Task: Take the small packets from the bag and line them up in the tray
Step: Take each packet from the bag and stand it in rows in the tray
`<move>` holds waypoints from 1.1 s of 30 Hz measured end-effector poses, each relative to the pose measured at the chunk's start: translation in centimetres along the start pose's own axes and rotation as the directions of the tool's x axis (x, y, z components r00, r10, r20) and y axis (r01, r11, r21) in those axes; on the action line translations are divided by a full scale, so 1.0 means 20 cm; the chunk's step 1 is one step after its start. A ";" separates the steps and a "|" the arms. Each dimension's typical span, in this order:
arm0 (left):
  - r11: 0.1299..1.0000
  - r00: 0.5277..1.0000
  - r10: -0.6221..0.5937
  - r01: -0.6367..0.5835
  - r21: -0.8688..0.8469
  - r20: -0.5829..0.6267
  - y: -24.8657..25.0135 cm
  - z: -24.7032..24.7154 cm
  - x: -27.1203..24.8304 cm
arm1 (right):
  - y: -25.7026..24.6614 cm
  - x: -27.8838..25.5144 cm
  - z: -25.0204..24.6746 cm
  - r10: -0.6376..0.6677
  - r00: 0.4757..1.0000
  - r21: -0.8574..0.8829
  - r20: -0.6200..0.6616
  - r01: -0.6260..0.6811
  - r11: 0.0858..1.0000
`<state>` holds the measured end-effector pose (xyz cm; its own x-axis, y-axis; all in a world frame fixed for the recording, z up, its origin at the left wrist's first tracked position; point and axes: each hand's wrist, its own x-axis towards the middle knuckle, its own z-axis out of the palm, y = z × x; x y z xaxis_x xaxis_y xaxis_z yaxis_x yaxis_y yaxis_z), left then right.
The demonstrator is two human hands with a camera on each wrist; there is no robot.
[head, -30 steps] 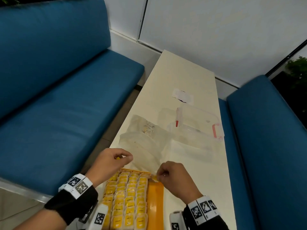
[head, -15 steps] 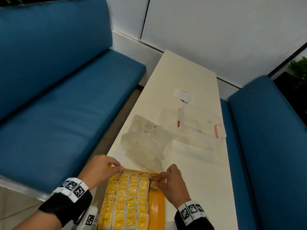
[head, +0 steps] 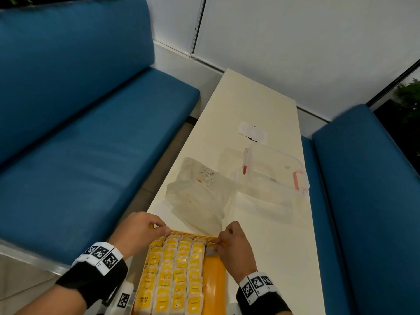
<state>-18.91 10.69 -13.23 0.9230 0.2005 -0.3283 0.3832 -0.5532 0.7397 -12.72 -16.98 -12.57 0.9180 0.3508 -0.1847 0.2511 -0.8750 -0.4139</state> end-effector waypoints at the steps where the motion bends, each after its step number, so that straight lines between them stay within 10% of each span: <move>1: 1.000 1.000 0.000 0.000 0.003 0.004 0.00 0.00 0.00 | 0.00 0.01 0.01 0.000 1.000 -0.011 0.003 0.000 1.000; 15: 1.000 1.000 0.008 -0.008 0.027 -0.029 0.01 -0.01 0.00 | 0.02 0.03 0.03 0.039 0.998 0.057 -0.045 -0.036 0.998; 24: 0.753 0.999 0.041 -0.051 -0.656 -0.032 0.19 -0.08 -0.03 | -0.10 -0.10 -0.20 0.027 0.948 0.264 -0.316 0.060 0.963; 28: 0.703 0.990 0.138 -0.119 -0.701 -0.029 0.30 -0.01 -0.04 | -0.33 -0.04 -0.32 0.080 0.994 0.590 0.076 -0.109 0.800; 33: 0.718 0.977 0.211 -0.165 -0.676 -0.015 0.39 0.07 -0.05 | -0.48 -0.02 -0.31 0.097 0.931 0.747 0.353 -0.343 0.570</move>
<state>-16.94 5.04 -8.05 0.9836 0.0909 -0.1560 0.1452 0.1158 0.9826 -13.62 -10.71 -3.04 0.7702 0.3594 -0.5269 -0.4010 -0.3696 -0.8382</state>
